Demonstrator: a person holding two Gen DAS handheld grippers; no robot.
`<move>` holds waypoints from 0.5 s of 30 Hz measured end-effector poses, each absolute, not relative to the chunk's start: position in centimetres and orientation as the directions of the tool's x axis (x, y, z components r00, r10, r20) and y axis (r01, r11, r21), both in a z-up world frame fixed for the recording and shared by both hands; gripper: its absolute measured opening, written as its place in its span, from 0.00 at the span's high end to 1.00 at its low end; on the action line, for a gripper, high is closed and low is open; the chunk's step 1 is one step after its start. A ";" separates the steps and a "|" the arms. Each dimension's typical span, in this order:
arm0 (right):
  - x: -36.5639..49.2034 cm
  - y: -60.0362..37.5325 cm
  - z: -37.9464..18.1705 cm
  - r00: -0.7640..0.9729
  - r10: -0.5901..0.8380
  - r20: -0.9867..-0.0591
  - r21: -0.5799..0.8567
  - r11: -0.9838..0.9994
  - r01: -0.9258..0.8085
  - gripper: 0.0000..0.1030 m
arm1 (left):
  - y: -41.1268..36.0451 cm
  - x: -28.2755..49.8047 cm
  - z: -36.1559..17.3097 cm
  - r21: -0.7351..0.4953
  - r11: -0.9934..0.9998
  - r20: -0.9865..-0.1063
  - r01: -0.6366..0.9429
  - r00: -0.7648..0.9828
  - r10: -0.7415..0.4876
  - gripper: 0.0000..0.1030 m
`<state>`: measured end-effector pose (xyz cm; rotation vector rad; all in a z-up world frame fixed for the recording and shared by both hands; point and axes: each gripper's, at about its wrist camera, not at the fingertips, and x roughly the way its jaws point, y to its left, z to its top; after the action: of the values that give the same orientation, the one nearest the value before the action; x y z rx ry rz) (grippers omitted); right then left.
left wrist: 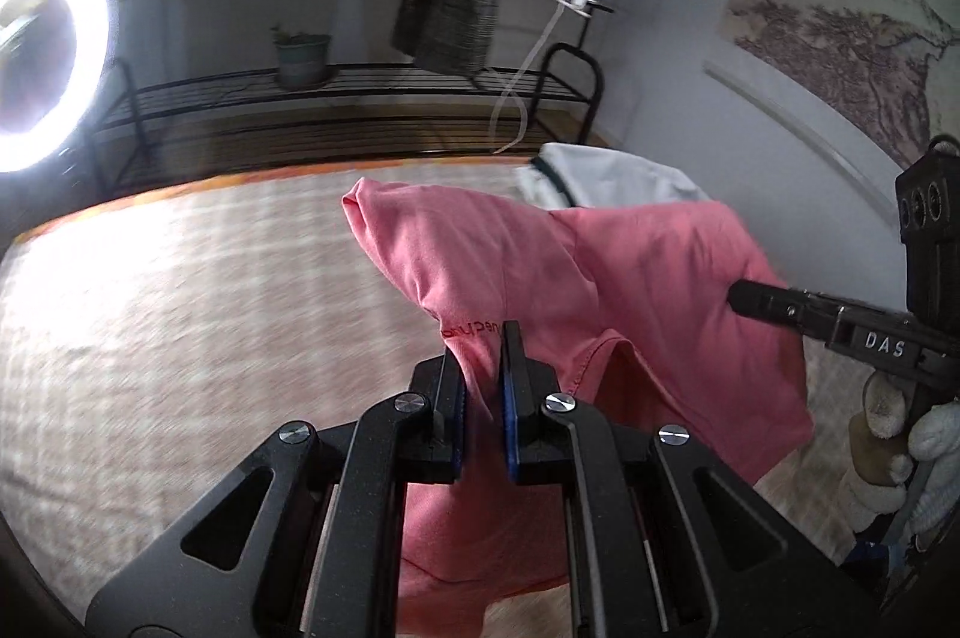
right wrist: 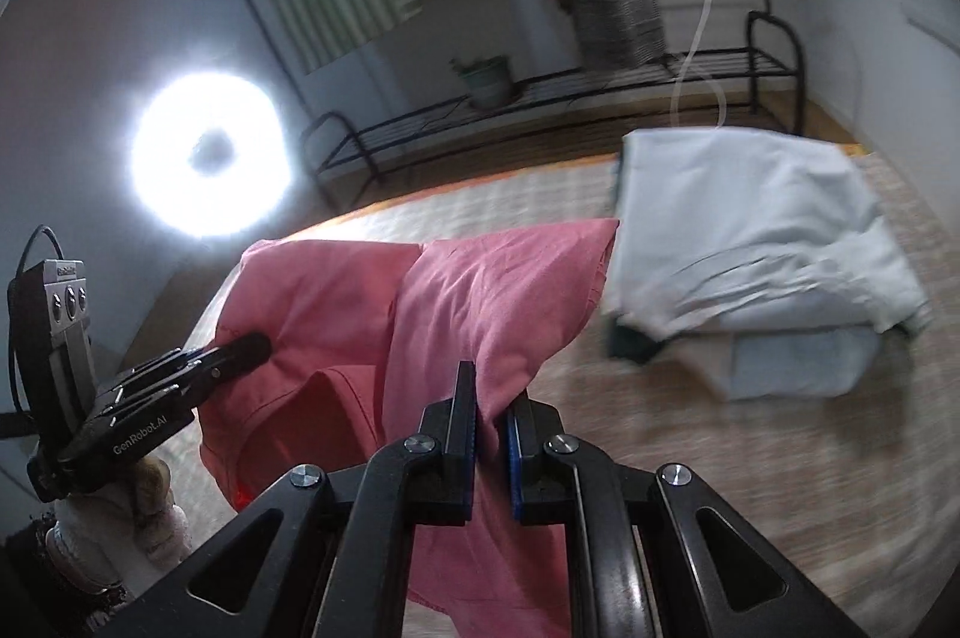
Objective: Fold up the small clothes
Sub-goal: 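Grip the folded pink bundle with both tools and lift it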
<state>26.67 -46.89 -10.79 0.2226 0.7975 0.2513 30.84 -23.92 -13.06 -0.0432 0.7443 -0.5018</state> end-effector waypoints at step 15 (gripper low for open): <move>32.9 -61.7 -6.1 0.778 0.075 -0.624 0.162 0.986 0.035 0.95 | -39.8 40.5 -10.9 -0.226 0.829 -0.586 0.511 0.609 -0.535 0.93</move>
<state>32.89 -61.68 -6.07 0.1684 0.6799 0.0220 40.45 -39.82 -10.92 -0.0374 0.6888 -0.6041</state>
